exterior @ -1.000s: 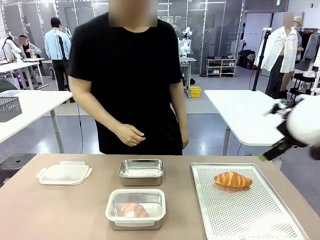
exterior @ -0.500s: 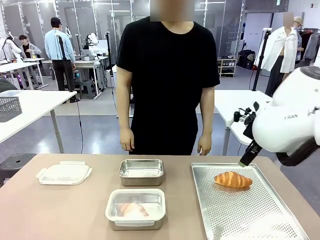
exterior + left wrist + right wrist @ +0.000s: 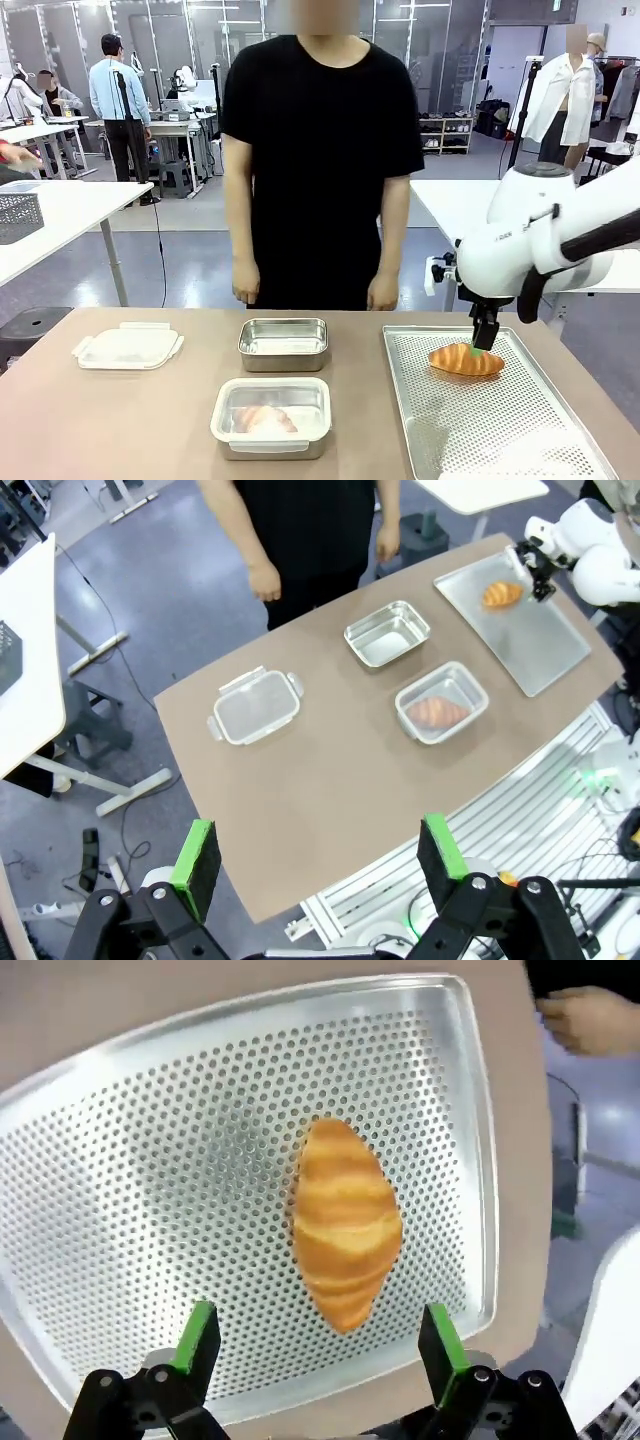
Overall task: Place the bread into the airtight container.
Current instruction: Pick up a Butter Roll and place it into an empty Airtight Container.
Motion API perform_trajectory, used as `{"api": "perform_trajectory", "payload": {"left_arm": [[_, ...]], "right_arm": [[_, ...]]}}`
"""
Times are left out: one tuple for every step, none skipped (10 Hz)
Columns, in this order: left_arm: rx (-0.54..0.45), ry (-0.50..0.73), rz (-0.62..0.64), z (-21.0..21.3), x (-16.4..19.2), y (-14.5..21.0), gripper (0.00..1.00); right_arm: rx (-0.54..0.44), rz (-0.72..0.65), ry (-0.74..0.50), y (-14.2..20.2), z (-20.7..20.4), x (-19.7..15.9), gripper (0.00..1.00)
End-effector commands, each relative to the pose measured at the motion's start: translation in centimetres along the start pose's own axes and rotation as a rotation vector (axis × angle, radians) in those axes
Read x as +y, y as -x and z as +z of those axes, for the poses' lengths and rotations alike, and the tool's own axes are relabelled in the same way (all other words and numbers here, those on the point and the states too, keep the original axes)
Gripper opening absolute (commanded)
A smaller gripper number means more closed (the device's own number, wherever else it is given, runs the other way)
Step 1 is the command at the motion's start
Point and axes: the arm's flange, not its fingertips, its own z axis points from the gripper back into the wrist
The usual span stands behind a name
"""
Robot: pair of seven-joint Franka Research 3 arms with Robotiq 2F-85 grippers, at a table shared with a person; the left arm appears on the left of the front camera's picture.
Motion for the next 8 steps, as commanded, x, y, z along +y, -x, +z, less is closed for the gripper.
{"api": "perform_trajectory", "payload": {"left_arm": [[-0.001, -0.001, 0.000, 0.1, 0.0, -0.1, 1.00], [-0.001, -0.001, 0.000, 0.1, 0.0, -0.1, 1.00], [-0.001, -0.001, 0.000, 0.1, 0.0, -0.1, 1.00], [-0.001, -0.001, 0.000, 0.1, 0.0, -0.1, 1.00], [-0.001, -0.001, 0.000, 0.1, 0.0, -0.1, 1.00], [-0.001, -0.001, 0.000, 0.1, 0.0, -0.1, 1.00], [-0.001, -0.001, 0.000, 0.1, 0.0, -0.1, 1.00], [-0.001, -0.001, 0.000, 0.1, 0.0, -0.1, 1.00]], "right_arm": [[0.051, 0.083, -0.018, 0.0, -1.0, -2.7, 1.00], [0.057, 0.104, -0.036, -0.2, -1.9, -3.5, 1.00], [0.056, 0.112, -0.051, -0.2, -2.5, -4.1, 1.00], [0.058, 0.107, -0.075, -0.3, -3.0, -4.4, 1.00], [0.066, 0.106, -0.088, -0.4, -3.6, -4.6, 1.00], [0.062, 0.106, -0.108, -0.7, -4.1, -4.7, 1.00], [0.055, 0.103, -0.128, -0.8, -4.5, -4.8, 1.00], [0.063, 0.106, -0.129, -0.8, -4.7, -4.7, 1.00]]}}
